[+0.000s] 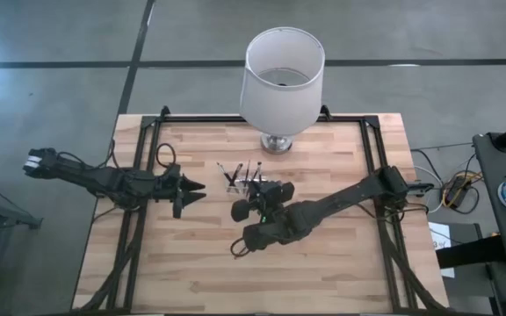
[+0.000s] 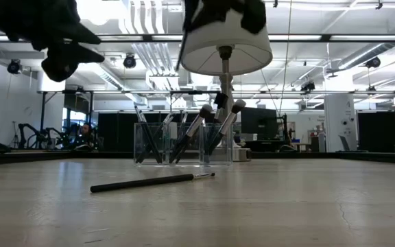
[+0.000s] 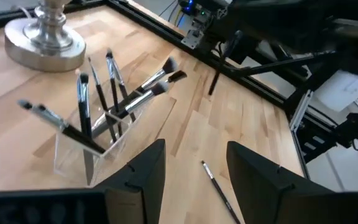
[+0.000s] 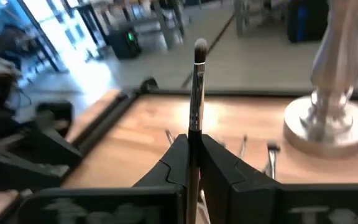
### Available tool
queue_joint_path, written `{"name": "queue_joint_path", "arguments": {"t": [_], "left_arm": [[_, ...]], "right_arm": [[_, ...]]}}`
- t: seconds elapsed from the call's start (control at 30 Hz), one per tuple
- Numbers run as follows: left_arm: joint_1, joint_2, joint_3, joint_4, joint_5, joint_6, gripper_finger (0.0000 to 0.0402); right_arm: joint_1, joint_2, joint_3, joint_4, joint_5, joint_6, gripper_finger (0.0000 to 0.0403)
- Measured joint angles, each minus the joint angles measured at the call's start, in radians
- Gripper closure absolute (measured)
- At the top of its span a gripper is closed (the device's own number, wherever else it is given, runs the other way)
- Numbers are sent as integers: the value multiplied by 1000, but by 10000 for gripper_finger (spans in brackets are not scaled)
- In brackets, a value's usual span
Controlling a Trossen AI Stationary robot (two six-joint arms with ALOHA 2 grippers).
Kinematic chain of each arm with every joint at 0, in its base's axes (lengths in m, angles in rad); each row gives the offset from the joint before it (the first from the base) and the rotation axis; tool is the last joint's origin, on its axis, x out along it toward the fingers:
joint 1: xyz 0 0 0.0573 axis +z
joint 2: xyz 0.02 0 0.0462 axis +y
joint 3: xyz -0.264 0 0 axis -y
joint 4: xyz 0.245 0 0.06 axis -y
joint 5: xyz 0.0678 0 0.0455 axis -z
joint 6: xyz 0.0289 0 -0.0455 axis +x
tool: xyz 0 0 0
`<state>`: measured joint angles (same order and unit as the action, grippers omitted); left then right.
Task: Put items in baskets/containers
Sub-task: Put the eyeshadow brush into the transparent organizer
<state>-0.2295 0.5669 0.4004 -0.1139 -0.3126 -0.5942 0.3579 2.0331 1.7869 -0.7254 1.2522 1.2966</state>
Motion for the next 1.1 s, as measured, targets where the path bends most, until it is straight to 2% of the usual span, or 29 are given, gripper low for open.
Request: {"name": "queue_joint_path", "arguments": {"t": [0.17, 0.4, 0.53, 0.77, 1.1], "left_arm": [[0, -25, -52, -1, 1, -70, 239], [0, -29, -78, 0, 13, -128, 239], [-1, -31, -76, 0, 25, -121, 239], [-1, -31, -75, 1, 55, -121, 239], [0, -31, -75, 0, 66, -110, 239]], "right_arm": [[-65, 0, -96, 41, -104, 27, 384], [-152, -1, -169, 184, -157, -124, 383], [-181, -1, -211, 264, -172, -190, 383], [-210, 0, -264, 328, -190, -211, 383], [-211, 3, -276, 346, -201, -278, 377]]}}
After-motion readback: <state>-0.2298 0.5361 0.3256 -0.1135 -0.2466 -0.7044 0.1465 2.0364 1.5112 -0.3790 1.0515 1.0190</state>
